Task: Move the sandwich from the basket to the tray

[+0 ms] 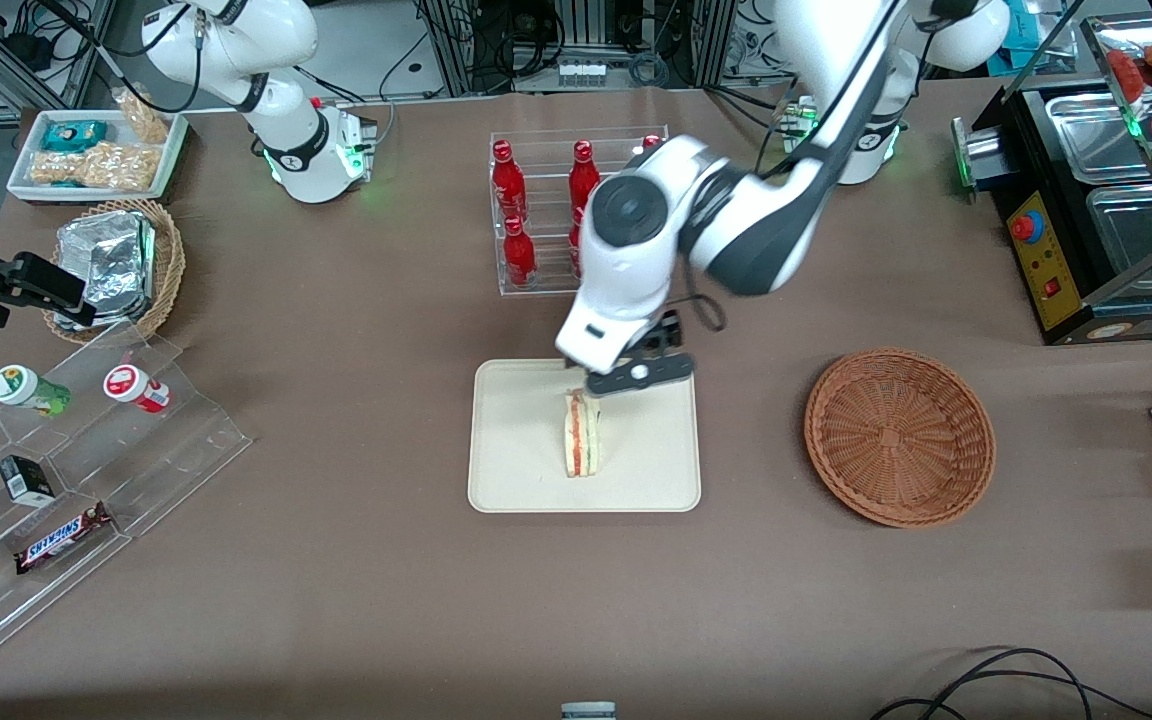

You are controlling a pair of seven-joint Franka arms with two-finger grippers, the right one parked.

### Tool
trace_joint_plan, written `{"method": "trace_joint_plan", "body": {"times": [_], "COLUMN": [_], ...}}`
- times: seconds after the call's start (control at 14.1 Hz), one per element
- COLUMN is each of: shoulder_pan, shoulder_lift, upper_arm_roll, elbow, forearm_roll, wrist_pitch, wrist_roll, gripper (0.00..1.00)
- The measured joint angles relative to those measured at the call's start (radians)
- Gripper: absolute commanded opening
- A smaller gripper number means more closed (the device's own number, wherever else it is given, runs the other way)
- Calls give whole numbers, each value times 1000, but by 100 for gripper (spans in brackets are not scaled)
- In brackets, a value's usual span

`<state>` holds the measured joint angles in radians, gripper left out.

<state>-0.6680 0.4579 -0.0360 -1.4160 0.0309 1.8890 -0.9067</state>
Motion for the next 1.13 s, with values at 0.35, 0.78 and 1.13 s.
{"method": "trace_joint_plan", "body": {"times": [0.35, 0.78, 1.13], "shoulder_pan": [129, 303, 432], "shoulder_lift": [-62, -159, -396], "upper_arm_roll": [18, 22, 25], "elbow": [-35, -187, -401], "forearm_roll": [4, 9, 9], "wrist_pitch": [-144, -155, -172], "wrist_roll": [134, 352, 562], "gripper": [100, 100, 100]}}
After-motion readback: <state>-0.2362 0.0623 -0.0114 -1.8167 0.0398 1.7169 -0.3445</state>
